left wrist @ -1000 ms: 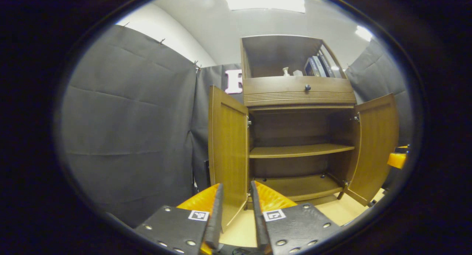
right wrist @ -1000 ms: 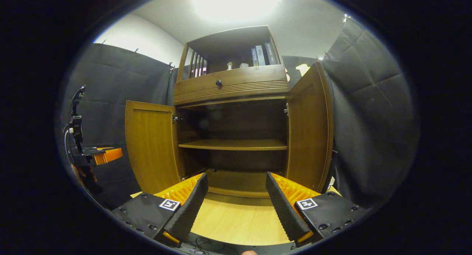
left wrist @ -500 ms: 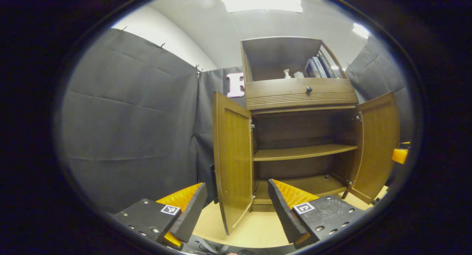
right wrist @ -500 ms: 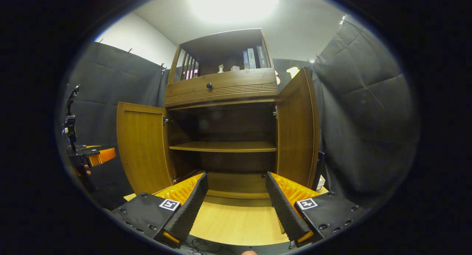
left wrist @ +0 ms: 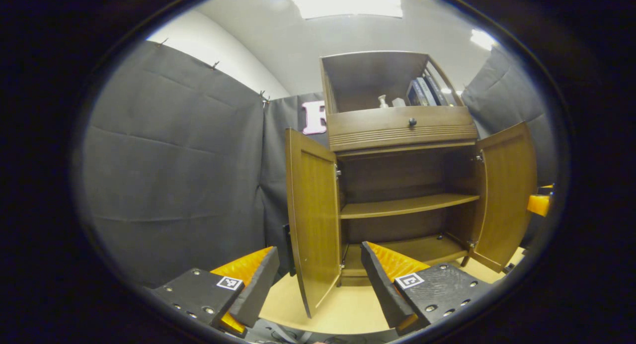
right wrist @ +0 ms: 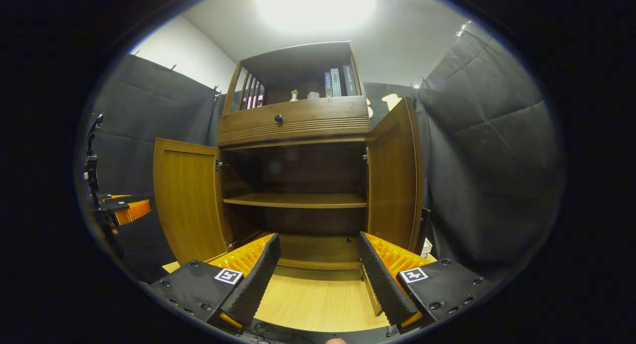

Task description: Open the right door of the double-door shoe cabinet with the right hand, and open the left door with the left hand.

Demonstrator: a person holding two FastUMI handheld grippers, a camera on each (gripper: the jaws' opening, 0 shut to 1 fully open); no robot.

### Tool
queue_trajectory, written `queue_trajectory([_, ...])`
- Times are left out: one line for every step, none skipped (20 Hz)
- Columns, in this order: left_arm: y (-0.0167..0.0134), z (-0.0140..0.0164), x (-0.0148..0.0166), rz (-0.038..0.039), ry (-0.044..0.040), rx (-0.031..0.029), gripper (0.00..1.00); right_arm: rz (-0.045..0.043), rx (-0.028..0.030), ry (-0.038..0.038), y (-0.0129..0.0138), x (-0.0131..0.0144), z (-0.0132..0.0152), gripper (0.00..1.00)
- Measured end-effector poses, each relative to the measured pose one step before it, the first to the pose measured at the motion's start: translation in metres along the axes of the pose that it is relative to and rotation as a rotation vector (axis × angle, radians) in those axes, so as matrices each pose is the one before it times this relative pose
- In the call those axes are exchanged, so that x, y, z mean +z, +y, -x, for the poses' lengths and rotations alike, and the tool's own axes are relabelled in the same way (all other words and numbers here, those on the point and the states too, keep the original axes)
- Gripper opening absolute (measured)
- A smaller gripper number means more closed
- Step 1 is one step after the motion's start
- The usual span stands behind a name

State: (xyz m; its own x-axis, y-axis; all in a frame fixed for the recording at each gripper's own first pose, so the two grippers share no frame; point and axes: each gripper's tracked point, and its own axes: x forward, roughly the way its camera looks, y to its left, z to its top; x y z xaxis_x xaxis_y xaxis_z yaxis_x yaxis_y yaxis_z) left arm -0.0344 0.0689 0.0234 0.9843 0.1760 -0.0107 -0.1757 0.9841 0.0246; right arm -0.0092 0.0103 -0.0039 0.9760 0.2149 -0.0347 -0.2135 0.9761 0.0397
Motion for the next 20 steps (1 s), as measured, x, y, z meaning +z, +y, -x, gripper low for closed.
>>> queue_trajectory([0.00046,0.00021,-0.00071,0.00039,0.00131,-0.00402,0.96,0.00062,-0.00123,-0.00061,0.00049,0.00030,0.00008,0.99])
queue_trajectory([0.00002,0.00025,-0.00084,0.00047,0.00195,-0.00138,0.96,0.00091,-0.00207,0.00098,0.00017,-0.00003,-0.00033,0.99])
queue_trajectory([-0.00002,-0.00021,0.00046,-0.00014,0.00025,-0.00156,0.96,0.00083,-0.00236,0.00214,-0.00038,-0.00021,-0.00001,0.94])
queue_trajectory([-0.00008,-0.00085,0.00011,-0.00065,0.00039,-0.00034,0.96,-0.00027,-0.00230,0.00017,-0.00024,0.00002,0.00061,0.94])
queue_trajectory([-0.00005,-0.00089,0.00018,-0.00005,0.00068,-0.00051,0.96,-0.00018,-0.00077,0.00004,0.00052,-0.00015,0.00020,0.94])
queue_trajectory([-0.00012,0.00030,0.00144,0.00037,0.00066,-0.00156,0.96,0.00039,-0.00167,-0.00045,-0.00032,0.00073,-0.00066,0.94])
queue_trajectory([0.00006,0.00069,-0.00033,0.00008,-0.00130,-0.00149,0.96,0.00187,-0.00050,-0.00006,0.00007,0.00126,-0.00080,0.99])
queue_trajectory([-0.00025,-0.00004,0.00029,-0.00100,-0.00017,-0.00121,0.96,0.00200,-0.00171,-0.00054,0.00034,0.00030,-0.00014,0.99])
queue_trajectory([-0.00009,-0.00033,-0.00089,-0.00131,0.00157,-0.00162,0.96,0.00089,-0.00019,0.00040,-0.00011,0.00009,-0.00028,0.99])
queue_trajectory([-0.00018,0.00021,0.00035,-0.00025,-0.00052,-0.00159,0.96,0.00026,-0.00006,-0.00129,0.00038,0.00056,-0.00144,0.99])
queue_trajectory([0.00025,-0.00039,0.00034,0.00019,-0.00104,-0.00130,0.96,-0.00044,0.00099,0.00032,0.00071,0.00052,-0.00096,0.94])
queue_trajectory([-0.00006,0.00010,0.00039,-0.00104,-0.00115,-0.00022,0.96,0.00071,0.00070,0.00046,0.00061,-0.00029,-0.00065,0.94])
queue_trajectory([-0.00015,0.00023,0.00029,-0.00052,-0.00040,-0.00032,0.96,0.00152,0.00016,0.00013,0.00043,0.00010,-0.00044,0.99])
queue_trajectory([-0.00007,-0.00029,-0.00027,0.00025,-0.00025,-0.00077,0.96,0.00133,0.00149,0.00113,0.00029,-0.00080,-0.00136,0.94])
queue_trajectory([0.00026,-0.00008,0.00010,0.00069,-0.00090,-0.00134,0.96,0.00123,-0.00079,-0.00005,0.00028,0.00046,0.00006,0.94])
queue_trajectory([0.00018,-0.00037,0.00048,0.00012,-0.00057,0.00015,0.96,0.00082,-0.00072,0.00050,-0.00067,0.00009,-0.00001,0.99])
queue_trajectory([-0.00017,-0.00036,0.00027,-0.00025,-0.00220,-0.00028,0.96,-0.00060,-0.00065,-0.00094,-0.00032,0.00067,-0.00096,0.99])
queue_trajectory([-0.00006,-0.00031,0.00000,-0.00111,0.00130,0.00002,0.96,-0.00128,-0.00036,0.00050,0.00000,-0.00049,-0.00100,0.94])
queue_trajectory([-0.00005,0.00047,-0.00057,-0.00056,0.00125,-0.00086,0.96,-0.00058,0.00053,0.00108,0.00021,-0.00020,-0.00098,0.99])
queue_trajectory([-0.00005,-0.00040,0.00068,-0.00051,-0.00221,-0.00107,0.96,0.00066,-0.00199,0.00235,-0.00059,-0.00110,0.00029,0.99])
